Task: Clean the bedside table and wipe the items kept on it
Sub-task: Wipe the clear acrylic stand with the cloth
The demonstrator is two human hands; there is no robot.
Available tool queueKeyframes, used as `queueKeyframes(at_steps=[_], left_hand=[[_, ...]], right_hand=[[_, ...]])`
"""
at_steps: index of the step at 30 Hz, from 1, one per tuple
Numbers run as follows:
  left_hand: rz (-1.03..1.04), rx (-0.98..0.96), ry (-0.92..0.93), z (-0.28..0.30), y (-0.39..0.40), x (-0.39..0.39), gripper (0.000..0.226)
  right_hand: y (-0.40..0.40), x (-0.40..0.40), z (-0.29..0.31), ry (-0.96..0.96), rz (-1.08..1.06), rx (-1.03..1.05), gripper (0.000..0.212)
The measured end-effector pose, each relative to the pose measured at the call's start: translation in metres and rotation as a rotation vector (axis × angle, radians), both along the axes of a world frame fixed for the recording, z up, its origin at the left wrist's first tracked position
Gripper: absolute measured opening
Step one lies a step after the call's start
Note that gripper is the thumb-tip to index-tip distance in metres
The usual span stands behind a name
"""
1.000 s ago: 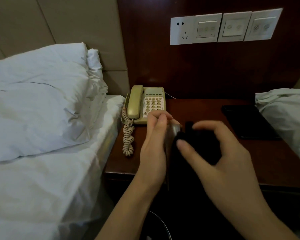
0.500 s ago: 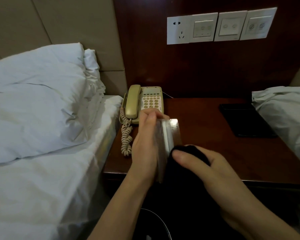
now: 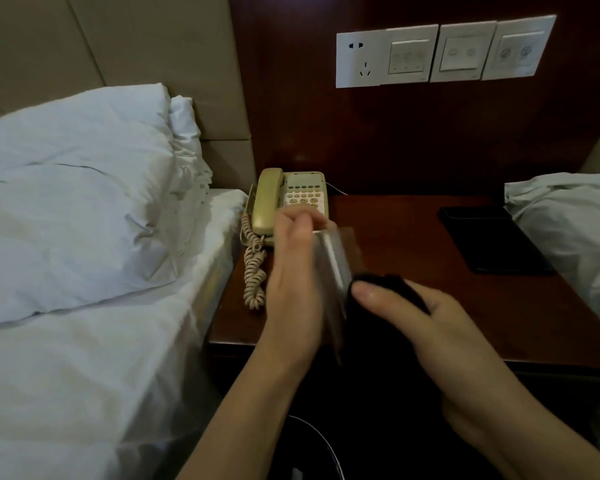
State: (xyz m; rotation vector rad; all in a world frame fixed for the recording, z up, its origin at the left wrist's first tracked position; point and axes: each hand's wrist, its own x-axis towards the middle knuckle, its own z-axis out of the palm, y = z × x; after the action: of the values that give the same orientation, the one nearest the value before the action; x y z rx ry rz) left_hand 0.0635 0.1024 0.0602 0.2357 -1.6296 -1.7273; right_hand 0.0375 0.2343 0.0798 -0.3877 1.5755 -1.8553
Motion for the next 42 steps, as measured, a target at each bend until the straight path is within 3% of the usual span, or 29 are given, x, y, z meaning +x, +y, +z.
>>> queueKeyframes(at_steps=[4,8,10,14,18,19,24,28,30,33,37,42], left_hand=[[-0.143,-0.027,-0.018,-0.011,0.016,0.001,0.022],[0.093,0.033,-0.035,-0.003,-0.002,0.002,0.022],[0.207,-0.014,-0.033,0.001,-0.009,0.002,0.024],[0.185,-0.176,0.088,-0.006,0.002,0.001,0.028],[0.157,-0.283,0.047,-0.012,0.008,0.001,0.027],[0.146,-0.269,0.017,-0.011,0.008,0.002,0.022],[0.057,-0.143,-0.117,-0.014,0.006,0.009,0.016],[-0.257,-0.248,-0.307,-0.013,0.006,0.011,0.031],[-0.343,-0.275,-0.315,-0.014,0.014,0.012,0.031],[-0.280,-0.332,-0.257,-0.016,0.023,0.012,0.019],[-0.226,-0.361,-0.206,-0.016,0.026,0.010,0.016],[-0.122,-0.346,-0.138,-0.017,0.025,0.009,0.014]], right_hand=[[-0.005,-0.017,0.007,0.041,-0.049,-0.027,0.018],[0.000,-0.001,-0.008,-0.031,0.054,-0.004,0.014],[0.004,0.012,-0.011,-0.086,0.104,0.067,0.023],[0.002,0.003,-0.026,-0.147,-0.152,0.062,0.011],[0.004,-0.005,-0.018,-0.264,-0.372,-0.007,0.039],[0.008,-0.006,-0.016,-0.273,-0.406,-0.043,0.037],[0.024,-0.017,-0.008,-0.084,-0.463,-0.104,0.013],[0.025,-0.024,-0.007,0.042,-0.491,-0.148,0.017],[0.024,-0.027,-0.008,0.078,-0.475,-0.162,0.022],[0.023,-0.027,-0.004,0.137,-0.403,-0.165,0.035],[0.017,-0.029,-0.002,0.339,-0.354,-0.049,0.015],[0.008,-0.007,-0.023,0.174,-0.253,-0.060,0.013]])
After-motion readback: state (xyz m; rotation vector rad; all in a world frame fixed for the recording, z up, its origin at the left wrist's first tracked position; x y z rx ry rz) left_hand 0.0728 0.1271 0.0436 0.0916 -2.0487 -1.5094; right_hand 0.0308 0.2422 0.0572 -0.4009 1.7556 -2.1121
